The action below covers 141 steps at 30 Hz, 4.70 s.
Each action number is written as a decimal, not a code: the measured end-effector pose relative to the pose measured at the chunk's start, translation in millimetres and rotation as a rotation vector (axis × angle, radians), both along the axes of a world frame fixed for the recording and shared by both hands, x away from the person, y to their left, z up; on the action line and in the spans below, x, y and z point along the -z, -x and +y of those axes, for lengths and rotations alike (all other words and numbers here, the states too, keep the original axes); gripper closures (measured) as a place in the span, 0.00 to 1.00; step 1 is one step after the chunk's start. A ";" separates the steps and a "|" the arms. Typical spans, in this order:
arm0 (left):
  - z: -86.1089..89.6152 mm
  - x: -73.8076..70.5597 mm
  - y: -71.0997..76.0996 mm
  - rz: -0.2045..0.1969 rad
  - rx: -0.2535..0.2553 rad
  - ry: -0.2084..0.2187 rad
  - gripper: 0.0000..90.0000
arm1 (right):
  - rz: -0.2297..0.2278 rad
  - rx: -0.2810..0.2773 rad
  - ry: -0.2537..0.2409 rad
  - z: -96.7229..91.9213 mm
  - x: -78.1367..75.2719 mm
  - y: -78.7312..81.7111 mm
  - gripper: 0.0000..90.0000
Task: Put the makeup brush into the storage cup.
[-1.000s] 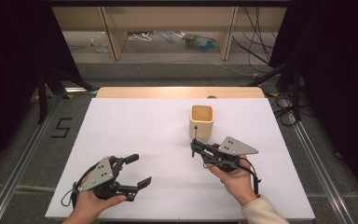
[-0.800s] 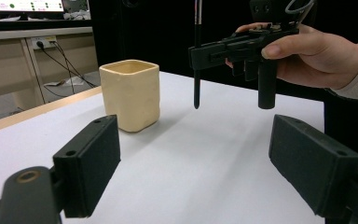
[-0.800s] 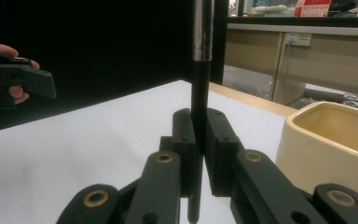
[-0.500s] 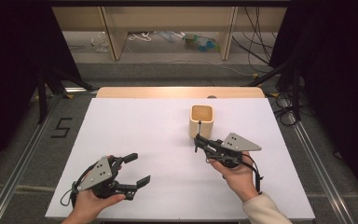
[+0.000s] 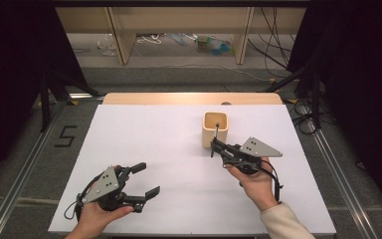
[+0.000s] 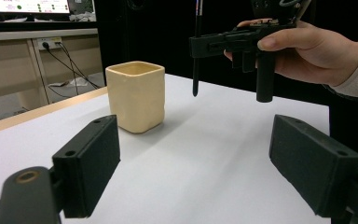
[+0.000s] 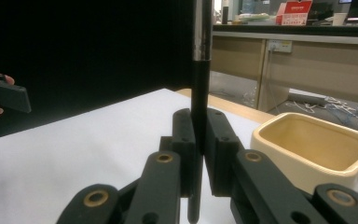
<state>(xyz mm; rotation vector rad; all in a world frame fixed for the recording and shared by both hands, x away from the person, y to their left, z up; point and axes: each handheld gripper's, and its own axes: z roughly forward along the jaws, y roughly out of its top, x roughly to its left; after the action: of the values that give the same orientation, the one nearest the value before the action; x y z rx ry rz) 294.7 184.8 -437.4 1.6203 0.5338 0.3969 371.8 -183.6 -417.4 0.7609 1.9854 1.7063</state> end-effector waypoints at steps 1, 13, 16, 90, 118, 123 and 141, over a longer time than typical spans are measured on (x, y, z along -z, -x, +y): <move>0.0 0.0 0.0 0.002 -0.001 0.001 0.18 | -0.002 0.004 -0.002 -0.2 0.0 -0.8 0.94; 1.0 0.5 -1.2 -0.003 0.000 -0.002 0.18 | -0.007 0.030 -0.004 -2.9 -1.2 -6.6 0.94; 1.0 0.4 -1.2 -0.003 0.000 -0.002 0.18 | -0.007 0.026 0.000 -3.6 -2.1 -7.9 0.94; 0.7 2.0 -1.9 0.010 -0.004 0.009 0.18 | 0.015 0.100 -0.021 -7.3 -8.0 -34.1 0.93; 1.3 1.9 -2.3 0.004 -0.003 0.003 0.18 | 0.013 0.124 -0.020 -9.9 -13.7 -39.8 0.93; 1.4 2.1 -2.5 0.006 -0.003 0.003 0.18 | 0.009 0.125 -0.025 -10.8 -14.4 -40.7 0.93; 1.3 2.1 -2.6 0.006 -0.002 0.004 0.18 | 0.003 0.135 -0.029 -10.7 -17.2 -44.4 0.93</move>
<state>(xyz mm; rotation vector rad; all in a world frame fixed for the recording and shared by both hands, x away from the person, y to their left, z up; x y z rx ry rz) 297.2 186.1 -439.4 1.6179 0.5411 0.3926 416.1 -194.3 -400.3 0.8873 1.8701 1.6600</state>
